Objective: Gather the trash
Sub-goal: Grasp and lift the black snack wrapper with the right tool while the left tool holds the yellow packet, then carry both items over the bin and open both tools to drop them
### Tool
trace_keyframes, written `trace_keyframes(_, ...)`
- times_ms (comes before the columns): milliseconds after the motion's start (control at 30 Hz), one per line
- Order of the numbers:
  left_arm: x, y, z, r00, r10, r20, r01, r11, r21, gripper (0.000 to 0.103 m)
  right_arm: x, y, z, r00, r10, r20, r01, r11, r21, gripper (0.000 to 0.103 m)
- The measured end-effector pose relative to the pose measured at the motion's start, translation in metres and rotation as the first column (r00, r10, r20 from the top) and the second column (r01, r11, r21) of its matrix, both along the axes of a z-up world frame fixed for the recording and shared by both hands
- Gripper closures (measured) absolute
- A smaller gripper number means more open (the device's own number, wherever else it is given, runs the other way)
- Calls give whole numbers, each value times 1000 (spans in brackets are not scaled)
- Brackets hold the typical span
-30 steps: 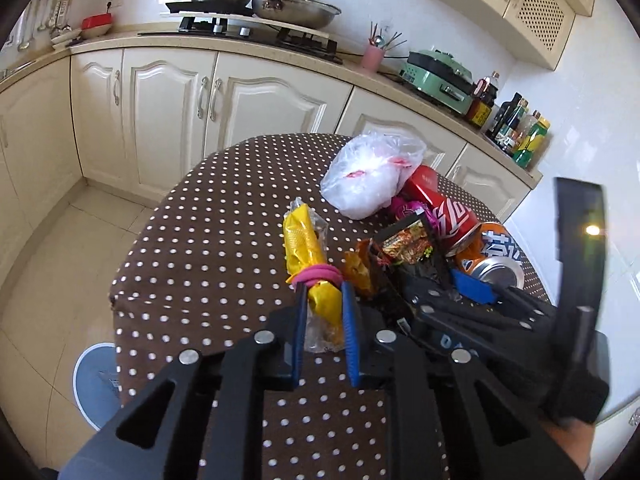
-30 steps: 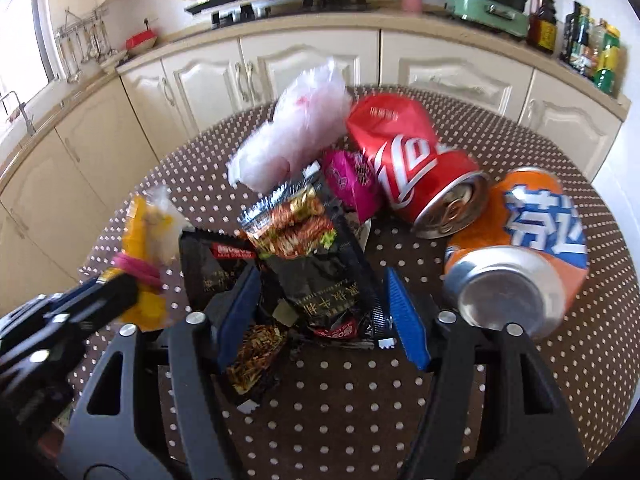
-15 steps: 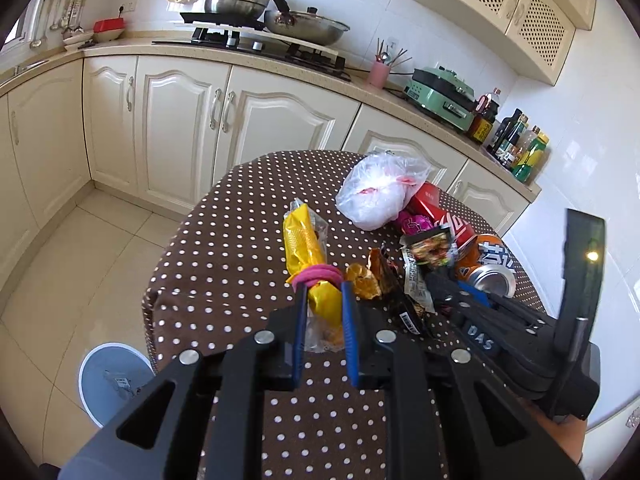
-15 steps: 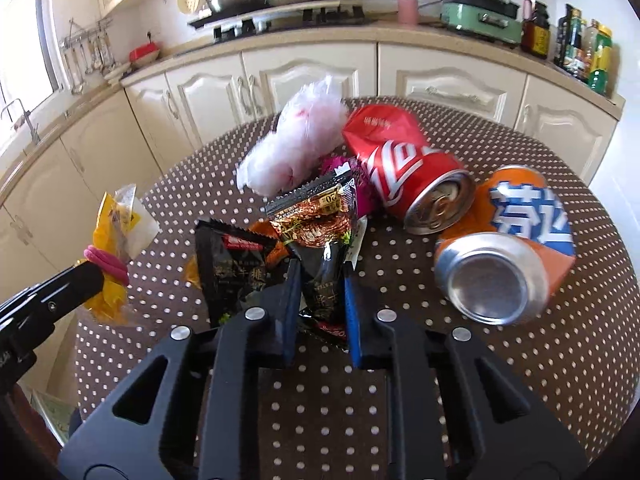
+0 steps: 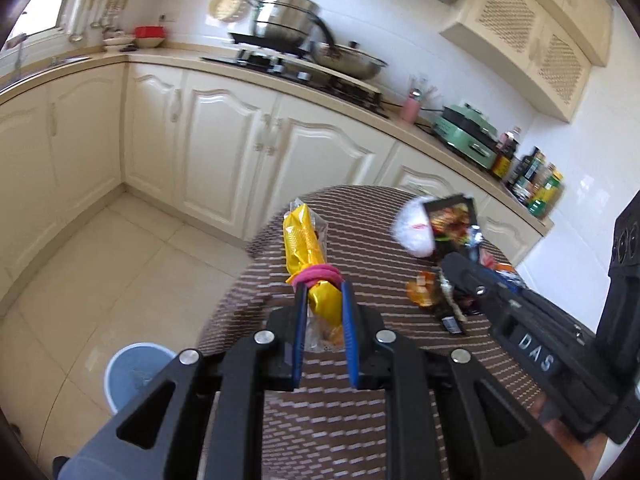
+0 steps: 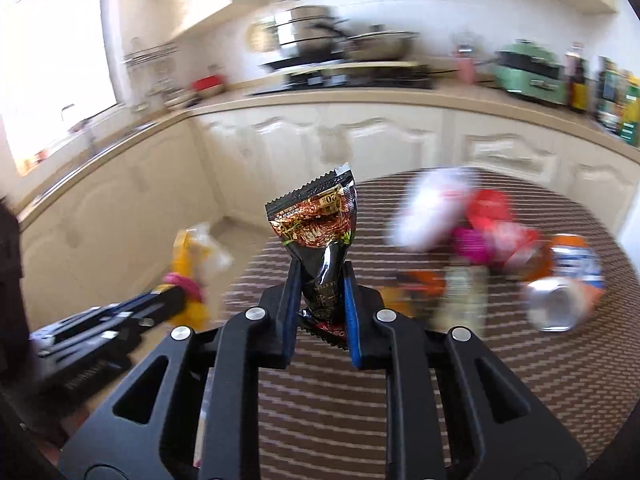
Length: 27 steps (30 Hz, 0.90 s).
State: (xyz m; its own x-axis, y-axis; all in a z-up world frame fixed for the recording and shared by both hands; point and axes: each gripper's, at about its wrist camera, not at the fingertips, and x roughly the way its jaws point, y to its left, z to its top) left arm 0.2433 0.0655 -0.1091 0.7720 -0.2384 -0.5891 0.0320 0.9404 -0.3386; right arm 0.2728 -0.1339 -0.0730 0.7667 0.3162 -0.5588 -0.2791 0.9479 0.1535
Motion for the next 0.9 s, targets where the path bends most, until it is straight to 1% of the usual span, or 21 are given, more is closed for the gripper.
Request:
trace_keyframes(67,-5,26,-7,999,44,-20,-44,999,-1,87,3,33,-7,998,64,-17,-64,998,-6,83)
trace_keyframes(167,-10,61,-19,993,105,-55,-105,994,5,87,8,87,-24,986,160,-55,-161,987,-13,83)
trace_keyframes(233,-12,90,-31,983,161,-89,-161,987,12,87,13,122,-38,974,211,-82,-213,977,-17,83)
trace_keyframes(267,-13,107,-38,976,189,-112,-189,982,10,87,15,134,-44,970,225,-93,-228,973,-19,83)
trace_keyframes(367,-17,139,-54,959,239,-150,-240,971,12,87,22,172,-64,954,267,-133,-273,962,-27,83)
trace_keyframes(433,-17,159,-67,945,264,-192,-266,964,17,87,28,194,-79,942,293,-166,-303,952,-34,83)
trace_keyframes(467,-16,170,-75,936,277,-216,-280,960,18,87,29,202,-85,938,300,-175,-311,950,-36,83)
trace_keyframes(567,-12,188,-92,920,287,-265,-294,956,14,87,37,219,-104,926,313,-212,-329,943,-45,83)
trace_keyframes(733,-1,204,-112,906,279,-320,-292,956,7,85,49,236,-128,916,308,-256,-329,943,-43,83)
trace_keyframes(800,5,208,-121,899,270,-345,-289,957,-5,80,53,239,-134,914,306,-267,-328,944,-40,83)
trace_keyframes(867,7,212,-126,893,274,-357,-293,956,1,74,57,243,-140,910,307,-277,-330,943,-36,83)
trace_keyframes(900,8,213,-127,893,276,-356,-293,956,7,73,60,245,-141,909,308,-281,-332,943,-37,83)
